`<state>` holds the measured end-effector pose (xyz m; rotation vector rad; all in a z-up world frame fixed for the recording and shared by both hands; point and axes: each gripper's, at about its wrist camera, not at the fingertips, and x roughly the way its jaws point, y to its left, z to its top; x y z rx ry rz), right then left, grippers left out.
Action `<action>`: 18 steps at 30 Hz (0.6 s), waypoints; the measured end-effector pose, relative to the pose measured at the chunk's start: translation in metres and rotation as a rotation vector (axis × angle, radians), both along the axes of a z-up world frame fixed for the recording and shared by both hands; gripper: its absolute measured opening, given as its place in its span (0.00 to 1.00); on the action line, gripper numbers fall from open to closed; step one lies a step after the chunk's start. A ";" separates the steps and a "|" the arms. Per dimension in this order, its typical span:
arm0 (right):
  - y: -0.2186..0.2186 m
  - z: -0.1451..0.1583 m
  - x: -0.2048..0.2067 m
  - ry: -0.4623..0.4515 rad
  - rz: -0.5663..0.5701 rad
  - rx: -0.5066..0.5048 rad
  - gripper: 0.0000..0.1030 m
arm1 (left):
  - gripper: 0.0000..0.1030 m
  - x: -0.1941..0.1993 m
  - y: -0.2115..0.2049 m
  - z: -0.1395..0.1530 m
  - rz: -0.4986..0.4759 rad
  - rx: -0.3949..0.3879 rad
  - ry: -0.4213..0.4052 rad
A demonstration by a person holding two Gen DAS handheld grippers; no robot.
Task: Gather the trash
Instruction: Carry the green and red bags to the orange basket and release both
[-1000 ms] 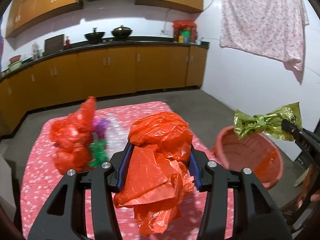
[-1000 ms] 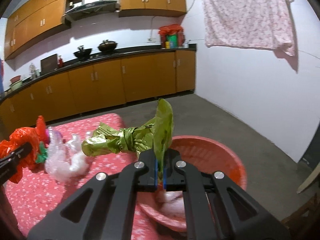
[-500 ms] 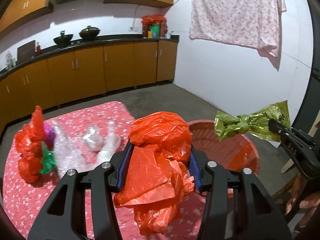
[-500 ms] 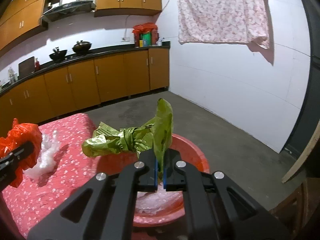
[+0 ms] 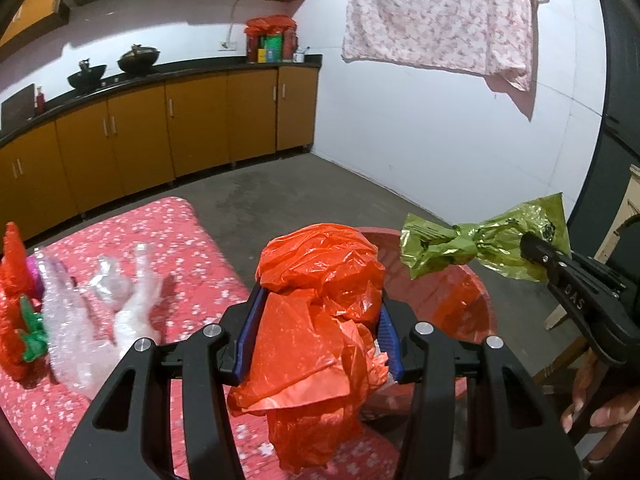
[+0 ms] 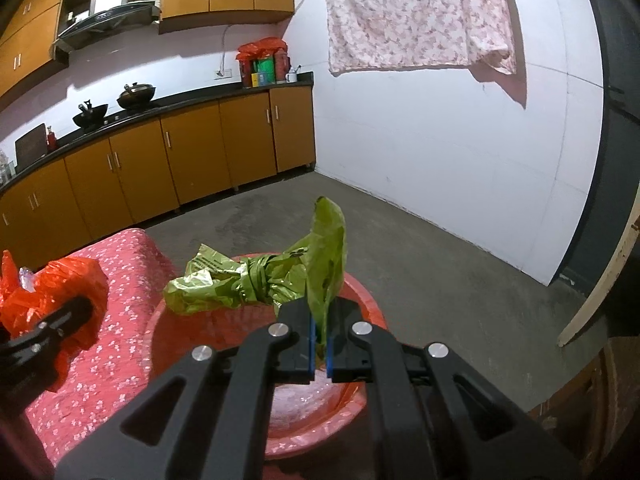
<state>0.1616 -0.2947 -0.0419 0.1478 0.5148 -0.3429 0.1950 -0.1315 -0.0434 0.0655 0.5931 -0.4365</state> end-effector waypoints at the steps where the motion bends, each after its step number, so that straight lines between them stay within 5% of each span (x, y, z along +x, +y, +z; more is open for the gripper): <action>1: -0.002 -0.001 0.001 0.002 -0.004 0.004 0.05 | 0.49 0.002 -0.005 -0.002 -0.011 0.005 0.002; 18: -0.021 -0.017 0.023 0.002 0.027 0.074 0.12 | 0.55 0.026 -0.041 -0.026 -0.076 0.033 0.051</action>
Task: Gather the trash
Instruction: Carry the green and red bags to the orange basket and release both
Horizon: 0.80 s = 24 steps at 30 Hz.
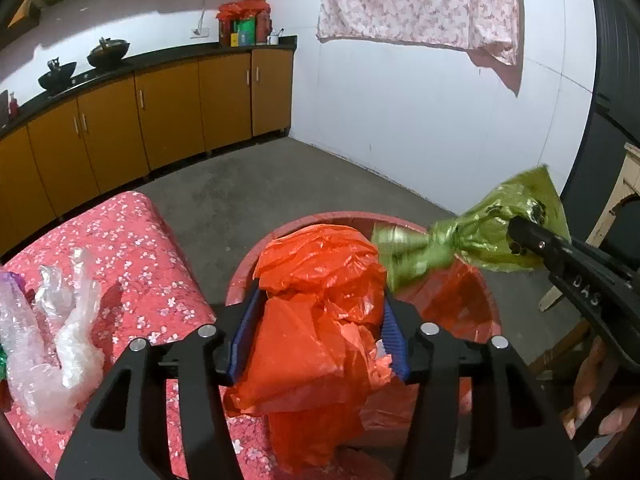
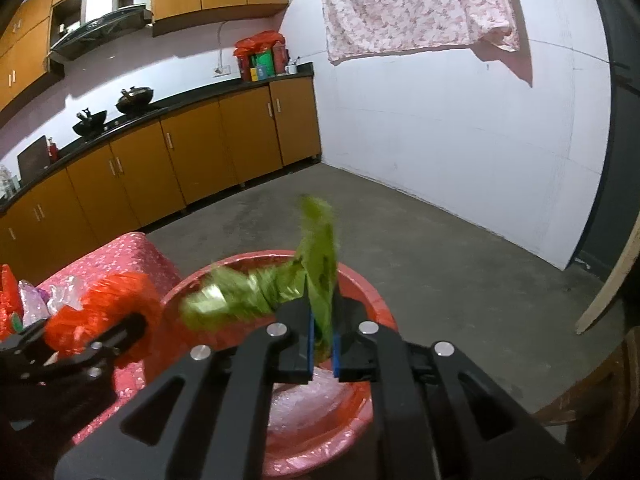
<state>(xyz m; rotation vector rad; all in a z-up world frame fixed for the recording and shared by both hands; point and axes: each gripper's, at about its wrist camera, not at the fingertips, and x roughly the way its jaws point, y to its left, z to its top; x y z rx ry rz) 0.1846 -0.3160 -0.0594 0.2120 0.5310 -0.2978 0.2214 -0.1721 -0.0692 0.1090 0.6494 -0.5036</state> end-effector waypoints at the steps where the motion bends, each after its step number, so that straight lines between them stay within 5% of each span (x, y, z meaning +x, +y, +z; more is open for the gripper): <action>1: 0.000 -0.001 0.001 0.000 0.005 0.001 0.16 | 0.57 0.001 0.000 -0.002 0.001 0.004 0.004; 9: -0.006 -0.004 -0.006 -0.004 -0.016 -0.016 0.38 | 0.65 0.001 0.006 -0.009 0.013 0.007 0.023; 19: 0.016 0.002 -0.011 -0.030 0.024 -0.116 0.84 | 0.73 -0.013 0.051 0.005 0.117 -0.001 -0.023; 24: 0.047 0.007 -0.006 -0.056 0.105 -0.116 0.87 | 0.80 -0.031 0.092 0.015 0.197 0.000 -0.070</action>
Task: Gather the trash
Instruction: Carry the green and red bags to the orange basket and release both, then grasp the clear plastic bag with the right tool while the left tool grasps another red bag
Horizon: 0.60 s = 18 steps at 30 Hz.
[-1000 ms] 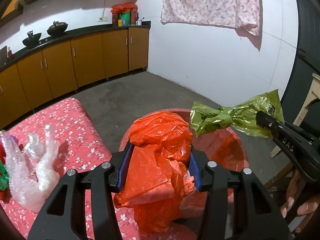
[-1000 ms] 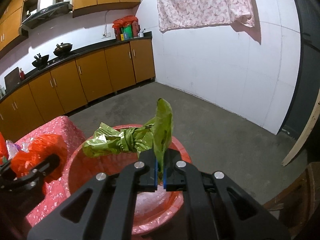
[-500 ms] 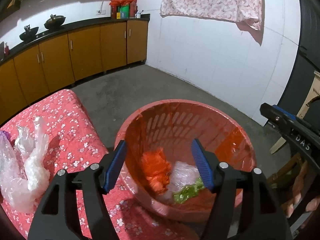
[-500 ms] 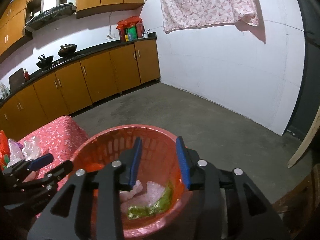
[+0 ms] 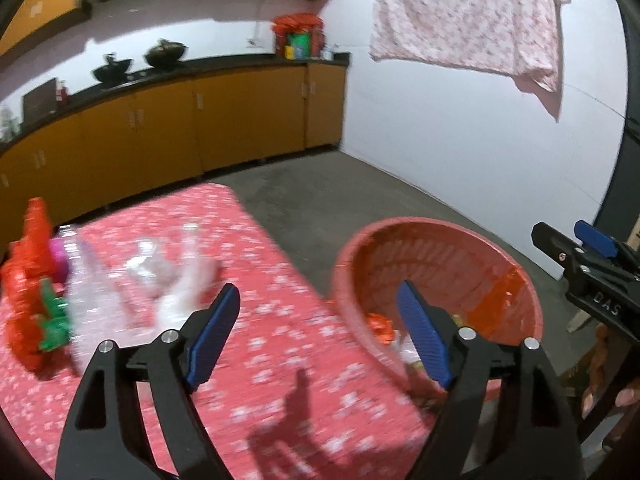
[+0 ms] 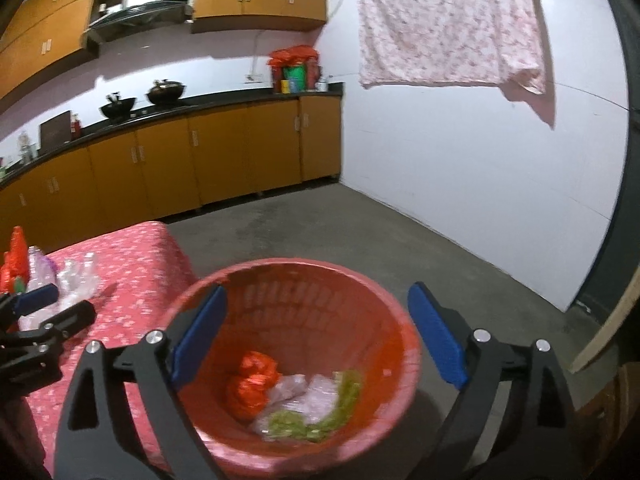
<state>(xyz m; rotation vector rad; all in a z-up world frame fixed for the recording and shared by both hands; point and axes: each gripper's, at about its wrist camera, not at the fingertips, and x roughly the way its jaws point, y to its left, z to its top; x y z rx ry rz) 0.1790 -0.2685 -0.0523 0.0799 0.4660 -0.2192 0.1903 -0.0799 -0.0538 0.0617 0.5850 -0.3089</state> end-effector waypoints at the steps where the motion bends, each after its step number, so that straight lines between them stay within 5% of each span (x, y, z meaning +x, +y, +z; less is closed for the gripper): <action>1: 0.007 0.000 0.001 -0.004 0.018 0.006 0.87 | 0.83 -0.006 0.014 0.003 0.031 0.000 -0.011; 13: 0.134 0.001 0.025 0.010 0.250 0.005 0.87 | 0.93 -0.038 0.171 0.003 0.440 0.069 -0.047; 18: 0.187 -0.014 0.052 0.094 0.331 0.017 0.76 | 0.93 -0.034 0.225 -0.009 0.589 0.104 -0.021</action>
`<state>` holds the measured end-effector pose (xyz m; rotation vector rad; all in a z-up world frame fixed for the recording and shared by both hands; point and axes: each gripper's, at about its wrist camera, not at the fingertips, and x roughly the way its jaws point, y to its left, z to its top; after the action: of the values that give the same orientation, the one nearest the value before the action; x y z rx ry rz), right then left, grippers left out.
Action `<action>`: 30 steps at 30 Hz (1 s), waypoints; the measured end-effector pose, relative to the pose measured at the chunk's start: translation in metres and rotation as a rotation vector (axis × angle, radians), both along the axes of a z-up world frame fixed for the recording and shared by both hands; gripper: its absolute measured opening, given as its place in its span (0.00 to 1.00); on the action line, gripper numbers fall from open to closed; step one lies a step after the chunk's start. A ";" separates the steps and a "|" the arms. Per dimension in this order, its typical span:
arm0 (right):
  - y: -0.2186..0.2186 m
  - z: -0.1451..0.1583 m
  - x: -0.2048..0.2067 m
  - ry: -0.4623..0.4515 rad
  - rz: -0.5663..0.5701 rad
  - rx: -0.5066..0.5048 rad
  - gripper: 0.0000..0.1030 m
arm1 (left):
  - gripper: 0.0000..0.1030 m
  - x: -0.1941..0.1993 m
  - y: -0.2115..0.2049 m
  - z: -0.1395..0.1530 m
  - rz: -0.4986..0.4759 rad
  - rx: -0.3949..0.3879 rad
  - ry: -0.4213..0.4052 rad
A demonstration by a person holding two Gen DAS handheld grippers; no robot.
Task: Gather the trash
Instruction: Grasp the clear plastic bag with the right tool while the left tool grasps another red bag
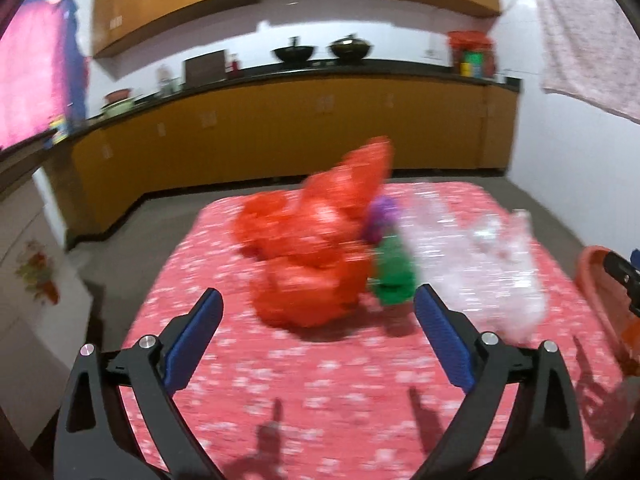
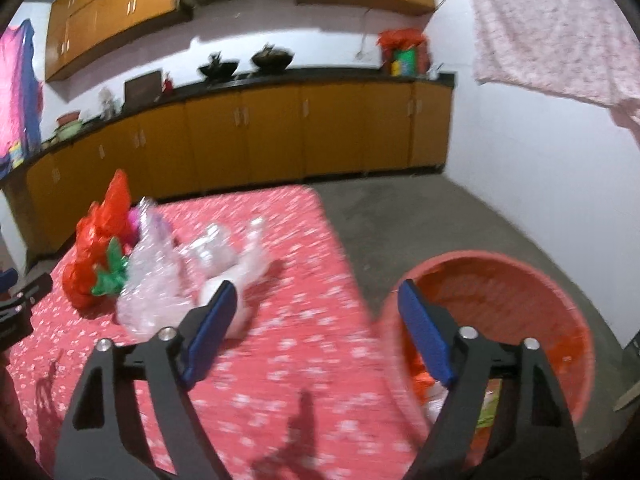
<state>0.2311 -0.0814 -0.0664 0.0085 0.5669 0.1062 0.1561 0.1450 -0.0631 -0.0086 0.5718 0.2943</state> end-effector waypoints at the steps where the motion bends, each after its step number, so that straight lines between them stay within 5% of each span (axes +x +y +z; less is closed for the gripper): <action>1: 0.010 -0.004 0.005 0.014 0.007 0.000 0.75 | 0.93 0.002 0.009 -0.003 0.022 -0.002 0.007; 18: 0.070 -0.049 0.068 0.210 0.031 0.030 0.67 | 0.93 0.031 0.042 -0.023 0.065 -0.079 0.028; 30: 0.077 -0.057 0.070 0.272 0.090 0.045 0.39 | 0.90 0.058 0.037 -0.035 0.021 -0.126 0.102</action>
<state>0.3011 -0.0039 -0.1238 0.0414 0.8372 0.2069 0.2144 0.1821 -0.0984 -0.1222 0.6918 0.2795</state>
